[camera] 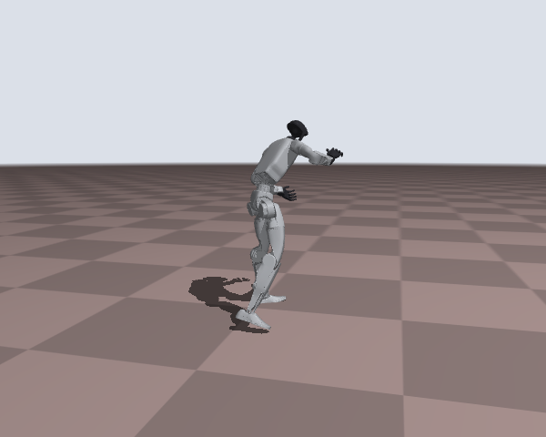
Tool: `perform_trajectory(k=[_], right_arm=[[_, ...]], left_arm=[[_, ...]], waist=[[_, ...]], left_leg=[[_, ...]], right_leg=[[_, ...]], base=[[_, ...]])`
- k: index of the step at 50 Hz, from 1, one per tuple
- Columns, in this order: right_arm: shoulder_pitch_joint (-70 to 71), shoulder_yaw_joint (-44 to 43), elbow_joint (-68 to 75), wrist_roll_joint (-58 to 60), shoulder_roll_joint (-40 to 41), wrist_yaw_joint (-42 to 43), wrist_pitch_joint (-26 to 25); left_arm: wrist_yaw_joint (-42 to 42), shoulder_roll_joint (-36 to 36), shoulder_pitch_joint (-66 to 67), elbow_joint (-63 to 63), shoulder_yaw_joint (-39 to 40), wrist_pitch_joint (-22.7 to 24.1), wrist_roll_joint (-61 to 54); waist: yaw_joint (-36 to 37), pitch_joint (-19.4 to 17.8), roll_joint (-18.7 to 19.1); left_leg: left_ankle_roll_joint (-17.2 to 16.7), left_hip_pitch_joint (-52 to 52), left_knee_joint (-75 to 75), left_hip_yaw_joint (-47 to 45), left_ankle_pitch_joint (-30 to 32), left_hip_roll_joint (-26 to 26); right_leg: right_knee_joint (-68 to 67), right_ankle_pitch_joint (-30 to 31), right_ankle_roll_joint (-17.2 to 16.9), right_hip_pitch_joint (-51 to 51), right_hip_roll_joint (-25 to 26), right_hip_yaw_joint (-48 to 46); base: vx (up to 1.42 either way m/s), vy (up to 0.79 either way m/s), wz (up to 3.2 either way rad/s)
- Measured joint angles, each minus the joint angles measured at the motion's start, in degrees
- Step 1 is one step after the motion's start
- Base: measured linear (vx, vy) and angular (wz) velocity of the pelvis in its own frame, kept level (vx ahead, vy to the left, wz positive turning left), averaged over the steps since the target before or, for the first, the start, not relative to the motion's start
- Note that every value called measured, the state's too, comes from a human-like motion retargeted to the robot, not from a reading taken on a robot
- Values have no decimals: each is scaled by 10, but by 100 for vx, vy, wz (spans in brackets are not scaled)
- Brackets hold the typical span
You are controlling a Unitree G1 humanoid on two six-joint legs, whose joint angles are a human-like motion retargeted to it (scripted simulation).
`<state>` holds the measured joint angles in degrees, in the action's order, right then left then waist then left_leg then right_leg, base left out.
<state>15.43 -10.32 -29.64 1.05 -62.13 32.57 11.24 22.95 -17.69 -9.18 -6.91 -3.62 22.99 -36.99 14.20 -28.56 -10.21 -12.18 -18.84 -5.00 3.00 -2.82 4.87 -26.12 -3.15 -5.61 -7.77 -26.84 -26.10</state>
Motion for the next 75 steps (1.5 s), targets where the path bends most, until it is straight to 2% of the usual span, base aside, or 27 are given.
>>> perform_trajectory(k=[5, 7, 11, 15, 20, 23, 29, 36, 40, 43, 45, 47, 48, 50, 52, 53, 55, 57, 58, 60, 62, 63, 65, 67, 68, 70, 75], right_arm=[[-123, 58, -79, 48, 164, -14, 3], [-130, 137, -74, 21, 242, 21, -9], [-134, 223, -55, 2, 333, 69, -26], [-99, 308, -34, 37, 394, 71, -47], [-115, 368, -20, 72, 436, 40, -65], [-126, 377, -16, 63, 458, 56, -56], [-111, 348, -21, 45, 410, 46, -35], [-63, 332, -14, -4, 371, 4, 11], [-52, 306, -11, -32, 353, -12, 19], [-57, 281, -12, -52, 341, -10, 26], [-64, 267, -13, -60, 324, 5, 31], [-65, 272, -6, -74, 310, 22, 37], [-69, 265, -5, -85, 301, 36, 40], [-58, 279, 9, -100, 290, 55, 25], [-37, 288, 21, -106, 269, 35, -7], [-33, 283, 18, -104, 256, 12, -11], [-42, 266, 1, -102, 252, 13, 6], [-73, 243, -13, -93, 269, 24, 19], [-90, 231, -19, -86, 277, 23, 22], [-122, 209, -22, -68, 277, 57, 34], [-142, 203, -9, -75, 274, 65, 31], [-140, 206, 1, -88, 277, 60, 21], [-119, 218, 24, -109, 285, 77, 1], [-103, 212, 36, -109, 286, 90, -4], [-102, 205, 36, -110, 288, 89, 0], [-109, 204, 27, -118, 305, 73, 17], [-127, 201, 20, -106, 342, 49, 18]], left_arm=[[-1, 29, 48, -76, -43, -2, -14], [3, 15, 81, -116, -53, -7, -18], [-3, 12, 150, -183, -89, -23, -30], [4, -15, 206, -185, -106, -33, 14], [79, -22, 262, -165, -136, -27, 130], [121, -39, 260, -165, -138, -35, 239], [141, -44, 126, -204, -114, -74, 374], [175, -20, 39, -270, 15, -82, 462], [159, -88, -65, -261, 85, -121, 480], [164, -236, -231, -150, 86, -172, 500], [199, -358, -389, 6, 27, -226, 535], [246, -445, -624, 285, -156, -306, 564], [251, -446, -757, 455, -270, -332, 544], [121, -412, -953, 785, -437, -332, 411], [-68, -423, -1039, 938, -489, -347, 265], [-115, -465, -1044, 900, -522, -346, 291], [-59, -542, -1042, 763, -575, -316, 335], [136, -566, -1005, 607, -536, -278, 285], [200, -574, -979, 533, -509, -257, 281], [281, -581, -965, 496, -489, -274, 365], [226, -535, -995, 620, -508, -323, 410], [146, -505, -1019, 694, -515, -322, 330], [65, -440, -1074, 853, -488, -324, 102], [132, -383, -1107, 891, -431, -293, -20], [163, -369, -1092, 848, -416, -263, -35], [195, -377, -1015, 687, -392, -212, 17], [189, -292, -818, 269, -320, -130, 170]], waist=[[34, -12, 61], [35, -12, 76], [27, -12, 113], [-18, -12, 123], [-88, -12, 133], [-125, -12, 152], [-184, -12, 203], [-269, -12, 188], [-314, -12, 176], [-327, -12, 175], [-326, -12, 179], [-325, -12, 185], [-320, -12, 192], [-321, -12, 200], [-333, -11, 206], [-342, -11, 206], [-345, -12, 205], [-326, -10, 208], [-318, -10, 210], [-309, -12, 214], [-307, -12, 226], [-306, -12, 230], [-308, -12, 233], [-307, -12, 234], [-311, -12, 233], [-327, -12, 229], [-335, -12, 219]], left_leg=[[-22, -100, 16, -71, 13, 30], [-28, -154, 26, -95, 21, 45], [-28, -239, 2, -136, 59, 59], [-28, -327, 0, -177, 90, 59], [-28, -381, 0, -246, 109, 51], [-28, -371, 3, -286, 114, 50], [-28, -277, 59, -349, 92, 88], [-28, -95, 165, -373, 51, 152], [-8, 3, 212, -376, 61, 154], [16, 48, 262, -362, 69, 155], [36, 60, 305, -338, 75, 156], [54, 54, 356, -303, 86, 160], [62, 48, 382, -283, 92, 163], [70, 34, 427, -244, 107, 168], [67, 25, 455, -211, 126, 170], [62, 24, 464, -195, 133, 169], [60, 25, 478, -164, 143, 161], [69, 26, 487, -134, 151, 143], [73, 25, 492, -116, 155, 132], [83, 22, 503, -83, 162, 112], [89, 13, 514, -61, 168, 99], [90, 5, 519, -55, 170, 95], [89, -13, 527, -51, 167, 92], [78, -25, 527, -61, 154, 96], [74, -27, 524, -71, 144, 102], [65, -26, 512, -104, 121, 117], [44, -27, 453, -233, 47, 139]], right_leg=[[42, -64, 37, -54, -8, -244], [54, -86, 51, -114, 4, -252], [30, -71, 36, -264, -5, -177], [-11, -43, 27, -424, -18, -103], [-45, -7, -5, -576, -30, -10], [-43, 0, -16, -611, -22, 39], [-40, -26, -20, -570, 19, 104], [31, -57, -33, -398, 96, 171], [101, -58, -52, -282, 112, 208], [154, -54, -49, -207, 118, 235], [169, -50, -49, -178, 120, 256], [172, -47, -39, -163, 125, 275], [172, -49, -37, -155, 130, 282], [177, -52, -28, -142, 139, 294], [192, -49, -19, -130, 148, 307], [200, -47, -14, -123, 153, 313], [217, -42, -12, -109, 159, 326], [230, -34, -15, -97, 156, 338], [234, -31, -14, -92, 153, 342], [237, -29, -10, -82, 148, 345], [222, -35, -1, -84, 143, 344], [209, -40, 6, -93, 141, 342], [183, -49, 13, -113, 135, 336], [170, -54, 10, -124, 125, 321], [168, -55, 8, -125, 120, 311], [167, -55, 6, -127, 111, 291], [175, -41, -28, -158, 75, 240]], base=[[-35, -6, -147], [-40, -9, -143], [-36, -10, -114], [-28, 1, -105], [-13, -3, -82], [-5, -12, -72], [8, -30, -100], [25, -25, -166], [28, -10, -143], [21, -6, -131], [15, -3, -126], [10, -2, -114], [11, -2, -101], [10, 0, -92], [11, 4, -89], [12, 5, -87], [11, 5, -80], [7, 6, -56], [4, 7, -32], [0, 8, -8], [-6, 8, 20], [-10, 8, 36], [-12, 8, 55], [-12, 9, 86], [-11, 9, 100], [-12, 10, 104], [-18, 14, 115]])
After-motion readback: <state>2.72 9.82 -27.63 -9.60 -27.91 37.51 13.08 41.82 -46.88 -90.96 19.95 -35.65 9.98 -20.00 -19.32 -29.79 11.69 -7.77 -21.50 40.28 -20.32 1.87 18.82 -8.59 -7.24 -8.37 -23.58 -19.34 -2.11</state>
